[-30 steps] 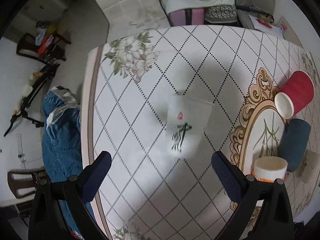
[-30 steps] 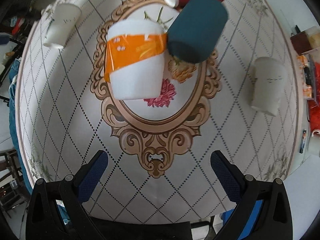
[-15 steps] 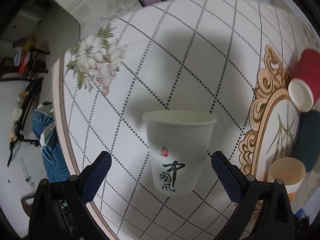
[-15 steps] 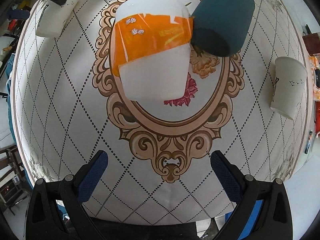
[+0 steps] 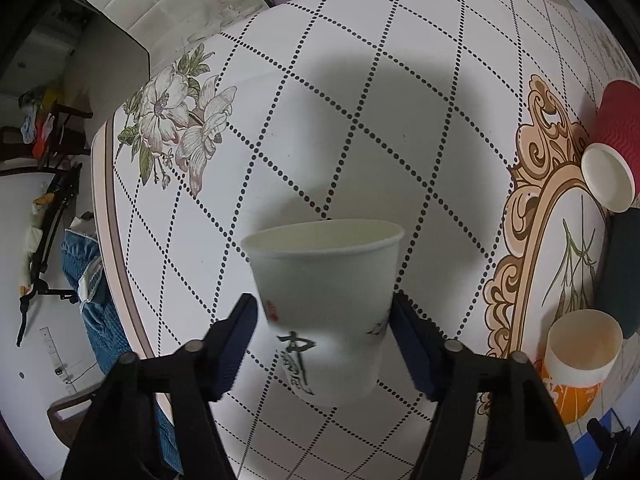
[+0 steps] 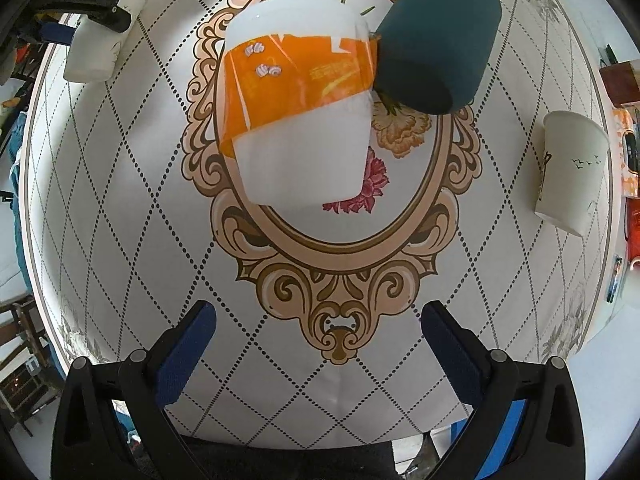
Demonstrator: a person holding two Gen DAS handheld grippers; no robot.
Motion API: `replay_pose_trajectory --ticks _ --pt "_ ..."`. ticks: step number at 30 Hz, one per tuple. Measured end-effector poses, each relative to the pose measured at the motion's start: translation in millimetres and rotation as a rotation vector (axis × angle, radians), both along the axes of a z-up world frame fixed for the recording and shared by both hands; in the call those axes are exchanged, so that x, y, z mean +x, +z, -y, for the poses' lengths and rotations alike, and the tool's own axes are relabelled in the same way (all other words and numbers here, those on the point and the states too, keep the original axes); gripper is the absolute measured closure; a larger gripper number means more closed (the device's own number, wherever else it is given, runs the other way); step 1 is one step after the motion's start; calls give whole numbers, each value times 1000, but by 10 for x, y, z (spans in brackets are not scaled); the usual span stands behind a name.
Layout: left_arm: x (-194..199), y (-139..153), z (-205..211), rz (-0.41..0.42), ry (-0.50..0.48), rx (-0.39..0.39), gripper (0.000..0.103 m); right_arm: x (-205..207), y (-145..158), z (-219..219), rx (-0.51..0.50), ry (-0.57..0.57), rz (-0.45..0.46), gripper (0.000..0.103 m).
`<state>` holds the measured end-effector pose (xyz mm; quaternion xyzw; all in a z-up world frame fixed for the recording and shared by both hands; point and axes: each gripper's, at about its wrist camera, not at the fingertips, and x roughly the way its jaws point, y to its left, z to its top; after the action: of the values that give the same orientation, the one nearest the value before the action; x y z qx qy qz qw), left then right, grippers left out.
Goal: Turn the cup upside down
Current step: 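Close the left gripper around the white calligraphy cup, then lift the held cup and carry it toward the mirror mat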
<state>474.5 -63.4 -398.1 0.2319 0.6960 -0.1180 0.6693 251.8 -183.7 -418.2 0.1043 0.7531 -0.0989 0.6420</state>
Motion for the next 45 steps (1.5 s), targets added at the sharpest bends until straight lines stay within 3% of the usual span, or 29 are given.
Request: replay_pose_trajectory --ticks 7,16,33,45 --pt "62 -7 -143 8 38 -23 43 -117 54 -11 -6 -21 11 0" --pt "-44 217 -462 -24 148 -125 43 -232 217 82 -27 -52 33 0" --pt "-1494 353 -891 -156 285 -206 43 -926 644 441 -60 21 82 0" --pt "-2499 241 -602 -190 353 -199 43 -1500 463 506 -32 56 56 0"
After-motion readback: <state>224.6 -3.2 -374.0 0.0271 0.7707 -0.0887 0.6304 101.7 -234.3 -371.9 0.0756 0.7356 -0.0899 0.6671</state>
